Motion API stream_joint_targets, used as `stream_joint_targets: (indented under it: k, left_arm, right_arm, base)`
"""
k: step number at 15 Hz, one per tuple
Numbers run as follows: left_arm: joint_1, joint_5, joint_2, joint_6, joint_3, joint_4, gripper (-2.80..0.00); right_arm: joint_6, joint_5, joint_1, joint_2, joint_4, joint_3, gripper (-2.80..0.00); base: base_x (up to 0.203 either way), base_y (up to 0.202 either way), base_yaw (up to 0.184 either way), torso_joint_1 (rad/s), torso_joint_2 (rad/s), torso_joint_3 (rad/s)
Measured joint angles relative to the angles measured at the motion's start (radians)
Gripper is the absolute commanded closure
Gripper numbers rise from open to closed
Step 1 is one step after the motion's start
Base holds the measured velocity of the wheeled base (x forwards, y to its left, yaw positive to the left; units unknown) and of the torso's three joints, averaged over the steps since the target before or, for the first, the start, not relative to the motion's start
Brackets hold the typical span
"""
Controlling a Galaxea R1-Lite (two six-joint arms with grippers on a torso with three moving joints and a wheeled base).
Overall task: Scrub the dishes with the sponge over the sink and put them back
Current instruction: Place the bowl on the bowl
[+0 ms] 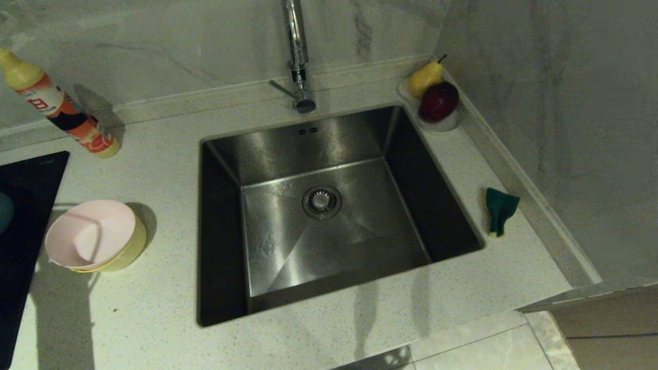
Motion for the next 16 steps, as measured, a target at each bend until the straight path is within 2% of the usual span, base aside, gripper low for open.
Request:
stream_joint_targets:
  k: [5, 6, 16]
  left_arm:
    - [0.000, 0.000, 0.001, -0.004, -0.023, 0.006, -2.80]
    - [0.000, 0.000, 0.001, -0.004, -0.026, 0.008, 0.00]
    - [-0.001, -0.006, 0.024, -0.003, -0.033, 0.000, 0.00]
  right_arm:
    - [0.000, 0.000, 0.000, 0.000, 0.000, 0.000, 0.00]
    - [0.000, 0.000, 0.000, 0.000, 0.000, 0.000, 0.00]
    - [0.000, 0.000, 0.000, 0.000, 0.000, 0.000, 0.00]
  base:
    - [0.000, 0.000, 0.000, 0.000, 0.00, 0.000]
    - [0.000, 0.000, 0.000, 0.000, 0.00, 0.000]
    - [0.000, 0.000, 0.000, 0.000, 0.00, 0.000]
